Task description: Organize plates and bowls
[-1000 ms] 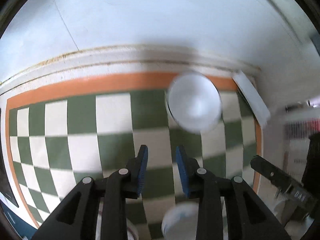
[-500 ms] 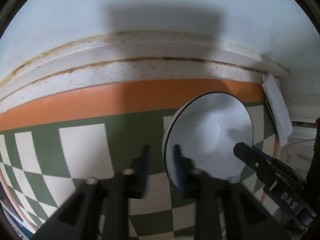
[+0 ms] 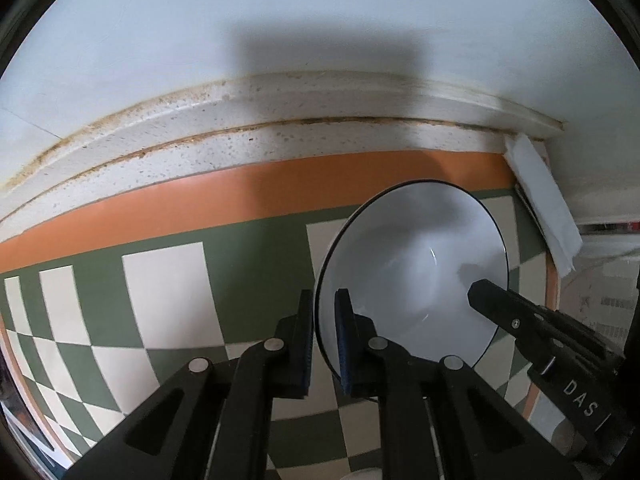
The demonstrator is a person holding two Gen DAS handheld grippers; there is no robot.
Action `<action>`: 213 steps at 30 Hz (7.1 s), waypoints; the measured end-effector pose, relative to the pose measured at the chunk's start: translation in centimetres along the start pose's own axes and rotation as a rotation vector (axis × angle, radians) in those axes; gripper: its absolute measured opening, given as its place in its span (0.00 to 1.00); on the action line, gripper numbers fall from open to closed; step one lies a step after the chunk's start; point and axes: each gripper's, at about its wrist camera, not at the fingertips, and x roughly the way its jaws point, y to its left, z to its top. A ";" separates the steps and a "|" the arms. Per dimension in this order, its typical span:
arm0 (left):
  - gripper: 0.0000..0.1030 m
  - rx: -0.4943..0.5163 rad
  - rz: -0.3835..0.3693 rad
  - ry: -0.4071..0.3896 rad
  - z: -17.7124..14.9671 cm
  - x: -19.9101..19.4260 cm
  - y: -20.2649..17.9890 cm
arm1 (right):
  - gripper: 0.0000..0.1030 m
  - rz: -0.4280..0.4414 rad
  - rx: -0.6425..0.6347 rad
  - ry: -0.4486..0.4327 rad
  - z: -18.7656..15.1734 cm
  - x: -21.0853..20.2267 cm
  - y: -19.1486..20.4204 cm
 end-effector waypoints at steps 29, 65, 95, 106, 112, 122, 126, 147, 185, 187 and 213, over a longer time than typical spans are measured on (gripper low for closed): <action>0.08 0.196 -0.044 -0.113 -20.1 -11.7 -3.1 | 0.10 0.018 -0.057 -0.135 -21.4 -15.6 1.0; 0.08 0.250 0.043 0.054 -23.6 -3.0 -3.2 | 0.11 0.005 0.055 0.023 -27.4 -7.7 -3.8; 0.18 0.269 0.046 -0.009 -24.8 -7.7 -3.0 | 0.24 -0.020 0.046 -0.026 -28.5 -10.9 -1.9; 0.73 0.345 -0.009 -0.147 -27.0 -15.7 -3.1 | 0.79 -0.068 -0.030 -0.181 -31.6 -18.7 1.6; 0.92 0.351 -0.030 -0.183 -27.5 -17.7 -2.7 | 0.89 -0.080 -0.026 -0.233 -32.7 -21.6 2.4; 0.99 0.353 -0.085 -0.277 -28.7 -20.9 -2.6 | 0.95 -0.136 -0.072 -0.332 -34.6 -25.5 4.1; 0.99 0.347 -0.091 -0.282 -28.8 -21.3 -2.5 | 0.96 -0.134 -0.073 -0.343 -35.0 -26.1 4.3; 0.99 0.246 -0.056 -0.105 -23.0 -10.7 -2.0 | 0.97 -0.049 0.043 -0.216 -31.9 -16.6 -1.3; 0.58 0.111 -0.249 0.162 -19.7 2.1 -0.3 | 0.53 0.425 0.238 0.021 -27.6 2.6 -7.1; 0.58 0.109 -0.250 0.150 -19.5 2.0 0.0 | 0.53 0.423 0.222 0.013 -27.1 2.6 -6.8; 0.58 -0.121 -0.220 -0.037 -22.9 -8.0 14.6 | 0.52 0.470 -0.068 0.092 -24.8 3.3 9.7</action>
